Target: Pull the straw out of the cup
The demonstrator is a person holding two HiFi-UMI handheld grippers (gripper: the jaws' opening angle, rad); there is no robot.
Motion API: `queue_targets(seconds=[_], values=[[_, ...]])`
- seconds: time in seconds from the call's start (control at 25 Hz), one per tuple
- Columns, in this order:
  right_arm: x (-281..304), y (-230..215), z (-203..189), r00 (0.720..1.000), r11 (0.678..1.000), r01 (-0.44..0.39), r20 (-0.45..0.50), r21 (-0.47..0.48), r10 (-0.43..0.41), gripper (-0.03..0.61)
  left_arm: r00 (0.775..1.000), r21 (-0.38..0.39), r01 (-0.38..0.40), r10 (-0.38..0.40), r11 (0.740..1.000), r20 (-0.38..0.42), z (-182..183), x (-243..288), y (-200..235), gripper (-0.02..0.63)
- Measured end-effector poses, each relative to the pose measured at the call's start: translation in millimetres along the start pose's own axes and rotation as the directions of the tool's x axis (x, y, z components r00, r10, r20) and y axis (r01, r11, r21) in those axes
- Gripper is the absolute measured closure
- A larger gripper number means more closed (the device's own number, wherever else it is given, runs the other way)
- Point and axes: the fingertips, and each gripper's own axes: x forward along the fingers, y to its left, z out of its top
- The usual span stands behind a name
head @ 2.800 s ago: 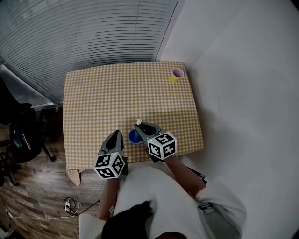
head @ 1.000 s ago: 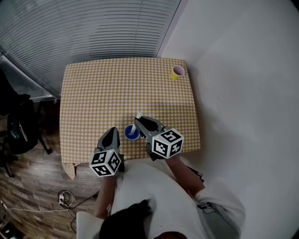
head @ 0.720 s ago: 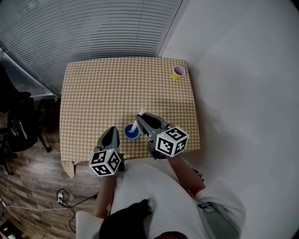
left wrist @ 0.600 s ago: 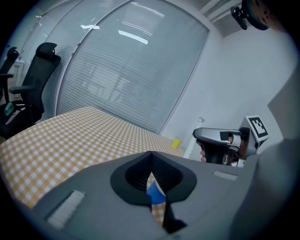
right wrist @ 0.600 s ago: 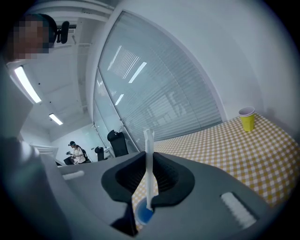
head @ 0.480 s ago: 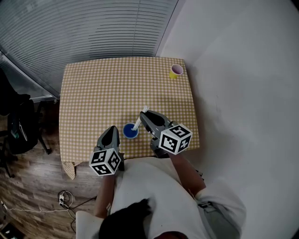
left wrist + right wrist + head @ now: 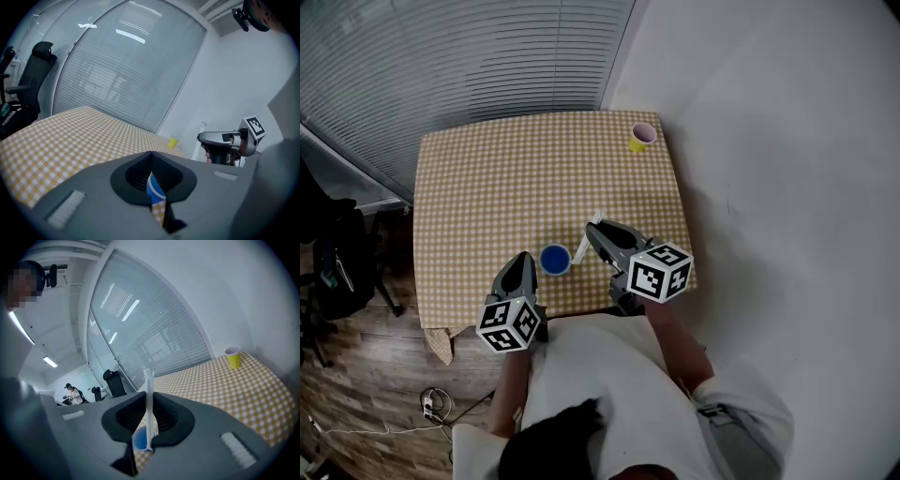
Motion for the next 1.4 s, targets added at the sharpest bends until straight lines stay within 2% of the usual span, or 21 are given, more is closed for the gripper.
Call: queue_targets(seconds=[0.48,0.68,0.96,1.16,1.4], values=[[-11,-25,-27,0.991,0.993,0.089,-0.111,0.075,-0.081,0.529,0.999,0.027,0.042,-0.041,0.999,-0.036,-7,9,-16,0.601],[-7,-34,-42,0.99,0.988,0.072,-0.134,0.138,-0.053,0.529,0.999,0.011,0.026,-0.026,1.0,-0.03,-6,10,-10,0.601],[1,-53,-67,0.979,0.974,0.099,-0.197,0.203,-0.058,0.529,0.999,0.02,0.003,-0.003,1.0,-0.035,-8,9,-5,0.601],[2,-64,-83,0.972,0.952,0.117,-0.23,0.283,-0.051,0.529,0.999,0.025,-0.01,0.011,1.0,-0.041,-9,10,-1,0.601],[5,-75,-98,0.965,0.932,0.153,-0.254,0.329,-0.068,0.528,0.999,0.028,-0.007,0.008,1.0,-0.041,-10,10,1,0.601]])
